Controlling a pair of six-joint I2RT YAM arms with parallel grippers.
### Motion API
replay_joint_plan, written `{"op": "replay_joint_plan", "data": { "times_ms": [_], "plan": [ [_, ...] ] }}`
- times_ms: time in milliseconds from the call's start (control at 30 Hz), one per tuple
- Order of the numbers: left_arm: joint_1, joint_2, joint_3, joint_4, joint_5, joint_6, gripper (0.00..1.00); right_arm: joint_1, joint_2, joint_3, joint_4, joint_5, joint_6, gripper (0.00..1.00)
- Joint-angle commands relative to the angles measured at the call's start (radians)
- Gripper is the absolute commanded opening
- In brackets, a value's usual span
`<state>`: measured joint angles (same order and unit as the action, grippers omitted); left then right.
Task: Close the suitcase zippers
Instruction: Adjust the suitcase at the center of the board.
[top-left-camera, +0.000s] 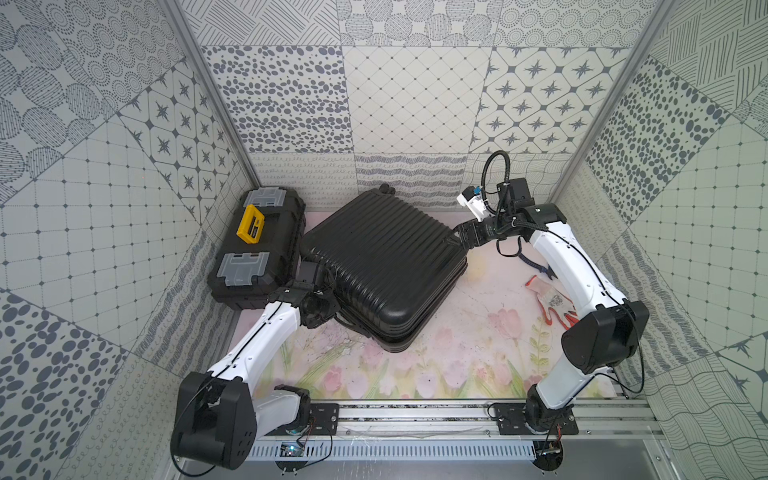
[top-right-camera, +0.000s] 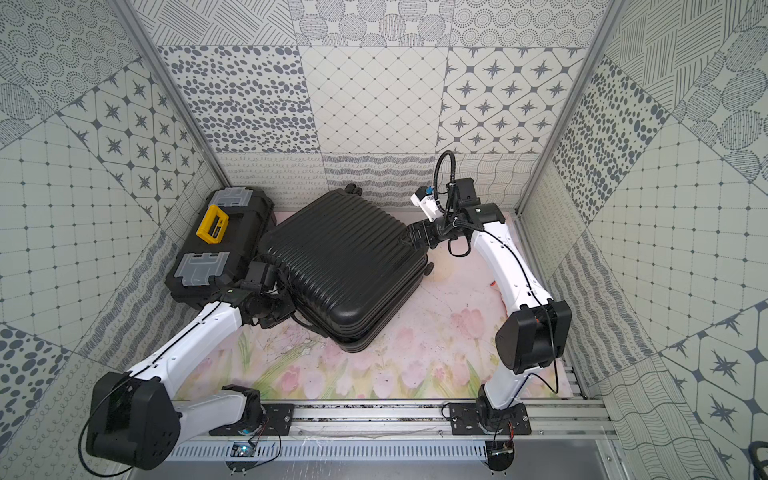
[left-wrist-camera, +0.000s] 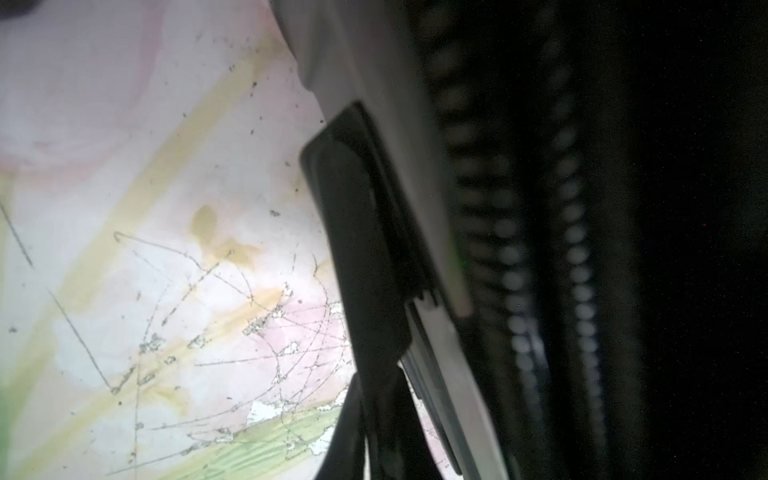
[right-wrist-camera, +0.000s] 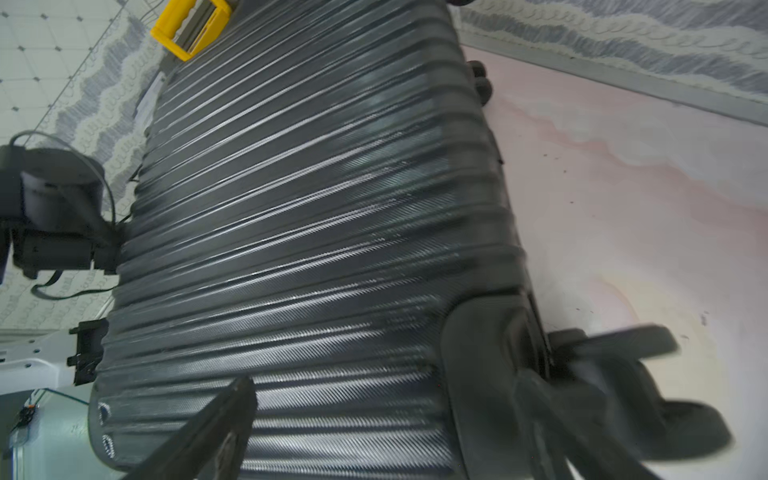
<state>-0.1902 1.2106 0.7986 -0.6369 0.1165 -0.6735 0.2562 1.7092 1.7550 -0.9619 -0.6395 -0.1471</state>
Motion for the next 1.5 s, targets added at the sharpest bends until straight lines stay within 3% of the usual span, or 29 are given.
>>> {"op": "replay_joint_plan", "data": {
  "times_ms": [0,100,400,600,967,1233,1467],
  "plan": [
    [0.041,0.049,0.061,0.162,0.261,0.450,0.00,0.008,0.056,0.026,0.017,0.020,-0.014,0.98],
    [0.043,0.074,0.060,0.203,0.263,0.439,0.00,0.003,0.098,0.059,0.022,0.106,0.004,0.98],
    [0.067,0.170,0.072,0.374,0.264,0.366,0.00,-0.009,0.155,0.008,-0.062,0.059,-0.010,0.98],
    [0.068,0.293,0.171,0.412,0.244,0.304,0.00,-0.021,0.015,-0.187,-0.098,0.033,0.004,0.98],
    [0.068,0.604,0.480,0.396,0.270,0.286,0.00,-0.020,-0.269,-0.507,-0.042,0.092,0.179,0.98],
    [0.067,0.762,0.667,0.350,0.335,0.203,0.09,-0.023,-0.394,-0.528,0.003,0.238,0.263,0.98],
    [0.068,0.740,0.654,0.270,0.324,0.222,0.25,-0.054,-0.416,-0.473,0.063,0.300,0.304,0.98]
  ]
}}
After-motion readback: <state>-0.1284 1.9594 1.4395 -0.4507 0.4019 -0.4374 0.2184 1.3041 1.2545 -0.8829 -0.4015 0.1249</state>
